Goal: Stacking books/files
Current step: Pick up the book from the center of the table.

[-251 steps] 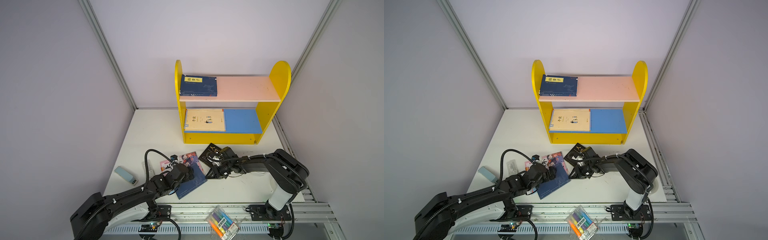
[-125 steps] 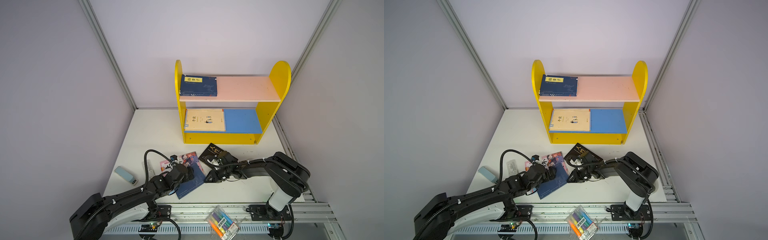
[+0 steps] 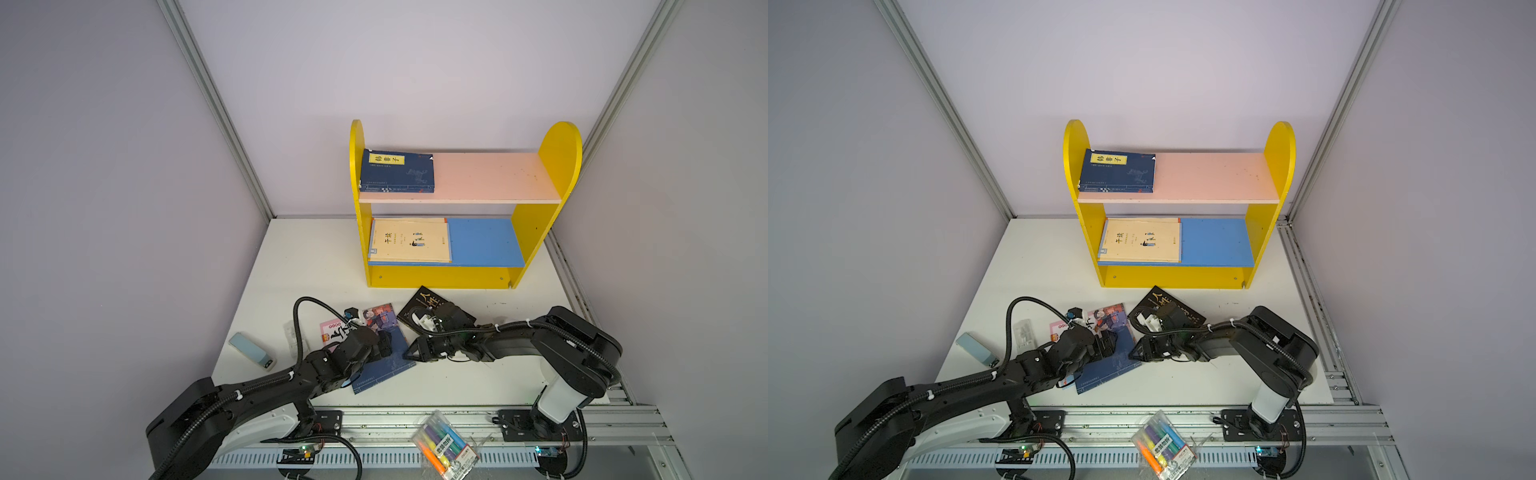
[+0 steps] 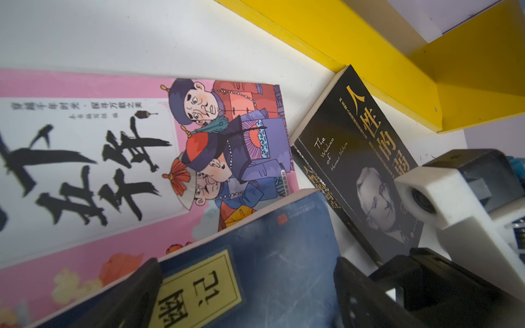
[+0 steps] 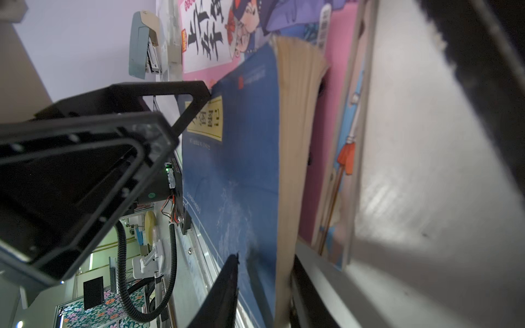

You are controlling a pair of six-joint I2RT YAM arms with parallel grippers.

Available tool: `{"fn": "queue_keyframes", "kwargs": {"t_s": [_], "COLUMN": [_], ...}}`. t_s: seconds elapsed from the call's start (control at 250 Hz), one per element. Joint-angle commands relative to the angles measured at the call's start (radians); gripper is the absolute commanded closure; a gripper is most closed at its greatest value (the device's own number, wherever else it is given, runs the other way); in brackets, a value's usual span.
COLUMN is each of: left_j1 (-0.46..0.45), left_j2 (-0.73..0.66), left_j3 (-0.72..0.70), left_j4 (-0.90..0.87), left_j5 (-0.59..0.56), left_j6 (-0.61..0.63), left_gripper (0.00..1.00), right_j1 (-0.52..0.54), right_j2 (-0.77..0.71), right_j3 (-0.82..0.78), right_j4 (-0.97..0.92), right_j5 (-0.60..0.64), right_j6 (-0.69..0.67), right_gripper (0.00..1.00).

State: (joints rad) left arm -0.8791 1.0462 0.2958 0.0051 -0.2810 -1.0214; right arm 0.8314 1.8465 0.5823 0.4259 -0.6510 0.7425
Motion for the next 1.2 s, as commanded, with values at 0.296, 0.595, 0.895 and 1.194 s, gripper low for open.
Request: {"fn": "queue_keyframes", "kwargs": {"t_s": [0.296,0.595,0.895,1.194], "left_j1": [-0.001,0.018,0.112,0.204], "left_j2": [-0.06,-0.267,-0.396,-0.388], "left_j3": [-0.028,0.078,0.198,0.242], "left_j4": [-0.165,-0.327,-0.377,-0.378], "left_j5": [0.118,-0.032,-0.044,0.021], "left_j6": [-0.03,0.076,0.209,0.272], "left_gripper": [0.02,0.02,0.02,0.02], "right_j1": [0.012,-0.007,-0.087,-0.146], "right_j2": [-0.047,-0.183,-0.434,-0.574], "right_j3": [0.039,0.159,0.312,0.534], "right_j4": [0.0,-0.349,-0.691,-0.951], "right_j5": [-0.005,0.06,0.163,0.242], "right_j6": [-0.039,-0.213,-0.397,-0.54], "right_gripper": [0.9,0.97,0.98,0.99]}}
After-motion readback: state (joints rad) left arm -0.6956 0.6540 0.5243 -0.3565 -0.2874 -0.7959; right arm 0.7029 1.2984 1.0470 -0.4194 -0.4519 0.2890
